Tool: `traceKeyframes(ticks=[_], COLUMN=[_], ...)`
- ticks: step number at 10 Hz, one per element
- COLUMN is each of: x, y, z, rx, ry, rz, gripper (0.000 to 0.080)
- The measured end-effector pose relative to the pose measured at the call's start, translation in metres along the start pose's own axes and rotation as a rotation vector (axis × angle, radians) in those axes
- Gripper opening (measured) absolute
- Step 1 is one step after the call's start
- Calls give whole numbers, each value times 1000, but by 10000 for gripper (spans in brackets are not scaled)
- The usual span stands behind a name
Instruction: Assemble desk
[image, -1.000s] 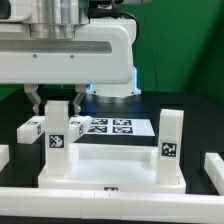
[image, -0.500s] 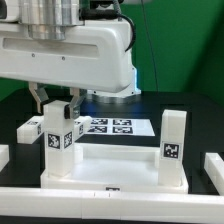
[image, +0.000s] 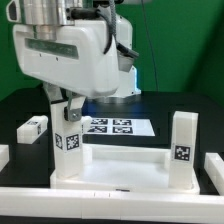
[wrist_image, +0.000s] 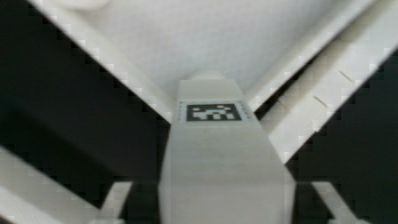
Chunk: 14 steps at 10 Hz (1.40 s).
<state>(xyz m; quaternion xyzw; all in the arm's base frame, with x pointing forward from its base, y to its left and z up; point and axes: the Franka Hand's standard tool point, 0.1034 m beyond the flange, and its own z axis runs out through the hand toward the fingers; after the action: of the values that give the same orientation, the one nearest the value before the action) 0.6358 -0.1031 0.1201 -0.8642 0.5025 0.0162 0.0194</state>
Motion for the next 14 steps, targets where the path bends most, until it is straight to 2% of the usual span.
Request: traceKeyframes(ticks=[4,5,6,7,14], x=[-4,-4,-5,-4,-9], y=[-3,-3,-3,-4,-11], z=[0,1,1,2,3], rx=[7,6,5,7,-1], ry=[-8,-8,-9,-5,14], rz=[126,85,50,-29,-660], gripper=[291,395,565,630,649])
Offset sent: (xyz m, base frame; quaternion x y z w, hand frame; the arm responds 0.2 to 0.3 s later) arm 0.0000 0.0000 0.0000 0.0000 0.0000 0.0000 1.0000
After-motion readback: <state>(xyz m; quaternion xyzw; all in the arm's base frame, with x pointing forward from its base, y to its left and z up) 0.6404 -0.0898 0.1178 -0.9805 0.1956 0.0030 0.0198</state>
